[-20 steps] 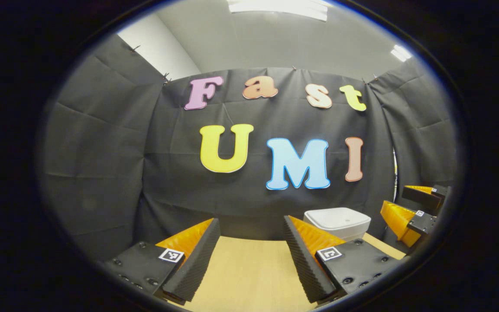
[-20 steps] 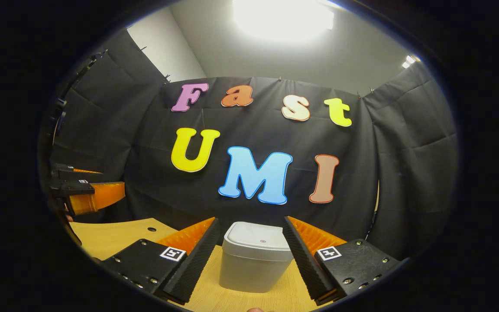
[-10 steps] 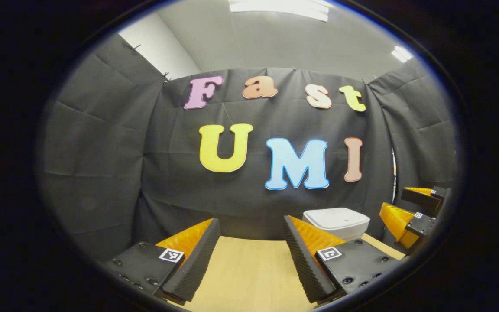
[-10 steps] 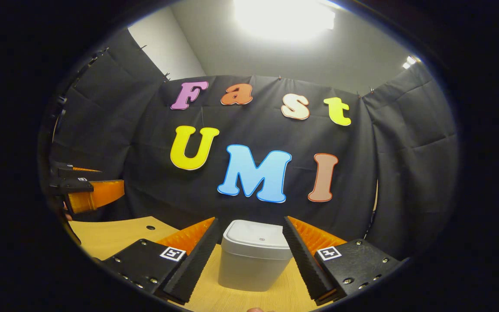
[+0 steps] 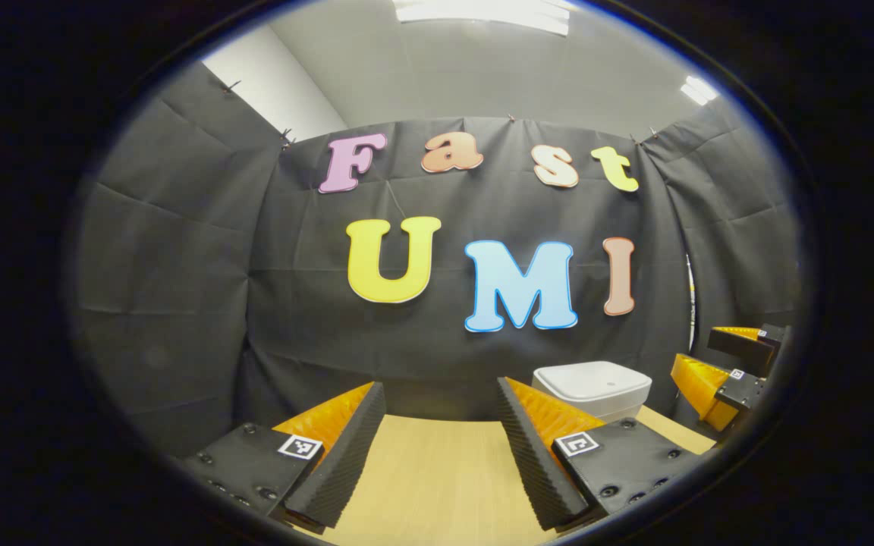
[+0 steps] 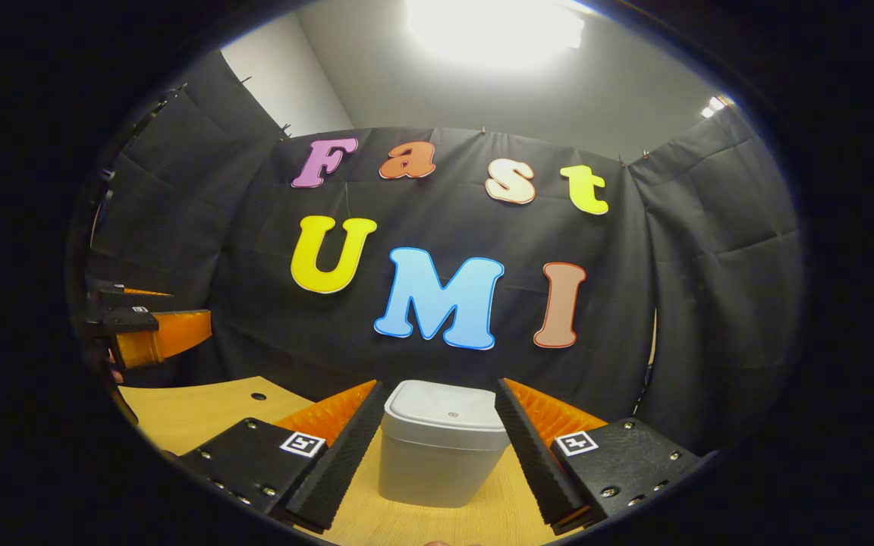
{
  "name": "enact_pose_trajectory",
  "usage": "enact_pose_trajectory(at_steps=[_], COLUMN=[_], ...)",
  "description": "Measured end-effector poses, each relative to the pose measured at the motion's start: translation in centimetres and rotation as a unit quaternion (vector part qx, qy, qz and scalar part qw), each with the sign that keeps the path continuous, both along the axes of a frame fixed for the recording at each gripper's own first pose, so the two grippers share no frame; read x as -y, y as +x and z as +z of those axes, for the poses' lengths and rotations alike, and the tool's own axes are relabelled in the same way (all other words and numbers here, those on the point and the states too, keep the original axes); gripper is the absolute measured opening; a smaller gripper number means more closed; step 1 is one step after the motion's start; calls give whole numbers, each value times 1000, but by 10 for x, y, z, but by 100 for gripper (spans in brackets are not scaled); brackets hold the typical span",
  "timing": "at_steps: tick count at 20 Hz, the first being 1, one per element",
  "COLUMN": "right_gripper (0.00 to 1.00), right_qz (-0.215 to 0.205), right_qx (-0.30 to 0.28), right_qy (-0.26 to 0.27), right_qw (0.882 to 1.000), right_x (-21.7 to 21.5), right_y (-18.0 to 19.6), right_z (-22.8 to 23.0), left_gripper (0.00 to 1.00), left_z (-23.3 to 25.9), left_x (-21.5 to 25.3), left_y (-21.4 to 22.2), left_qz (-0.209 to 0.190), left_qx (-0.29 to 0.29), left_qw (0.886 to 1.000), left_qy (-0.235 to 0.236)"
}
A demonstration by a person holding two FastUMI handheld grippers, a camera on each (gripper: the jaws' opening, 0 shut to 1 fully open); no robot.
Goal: Press the lid of the desktop garbage bin to open it, pick up the crumpled paper on the desktop and throw it into the bin, then pick up the pop can on the desktop and drop it into the bin, and finally close the garbage bin lid.
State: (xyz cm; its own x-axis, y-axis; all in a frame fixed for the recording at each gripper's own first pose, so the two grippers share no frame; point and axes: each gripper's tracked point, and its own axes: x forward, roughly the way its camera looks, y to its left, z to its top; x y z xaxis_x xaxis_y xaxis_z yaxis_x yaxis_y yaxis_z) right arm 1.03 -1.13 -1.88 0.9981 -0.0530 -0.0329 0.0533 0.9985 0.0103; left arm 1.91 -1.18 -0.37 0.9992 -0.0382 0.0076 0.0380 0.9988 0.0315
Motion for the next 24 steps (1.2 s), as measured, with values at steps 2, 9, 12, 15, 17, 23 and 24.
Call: enact_pose_trajectory(at_steps=[2, 9, 12, 15, 17, 23, 24], right_gripper=[94, 62, 46, 20, 20, 7, 6], right_qz=[-2, -20, -12, -26, -21, -23, -24], right_qx=[-12, -50, -56, -64, -73, -103, -108], right_qy=[14, 57, 57, 55, 51, 51, 59], right_qw=[1000, 997, 997, 996, 996, 993, 992], right_x=[3, 24, 27, 35, 35, 36, 37], right_y=[5, 36, 55, 70, 82, 111, 118], right_z=[-8, -35, -47, -59, -70, -100, -105], left_gripper=[96, 94, 97, 97, 97, 97, 97], left_z=[-2, -8, -13, -18, -20, -28, -29], left_x=[4, 15, 19, 18, 18, 17, 16], left_y=[1, 13, 16, 20, 25, 35, 36], left_qz=[-5, -22, -27, -27, -27, -25, -24], left_qx=[-1, -7, -13, -18, -20, -30, -30], left_qw=[1000, 1000, 1000, 999, 999, 999, 999], left_qy=[3, 8, 4, 5, 5, -1, -3])
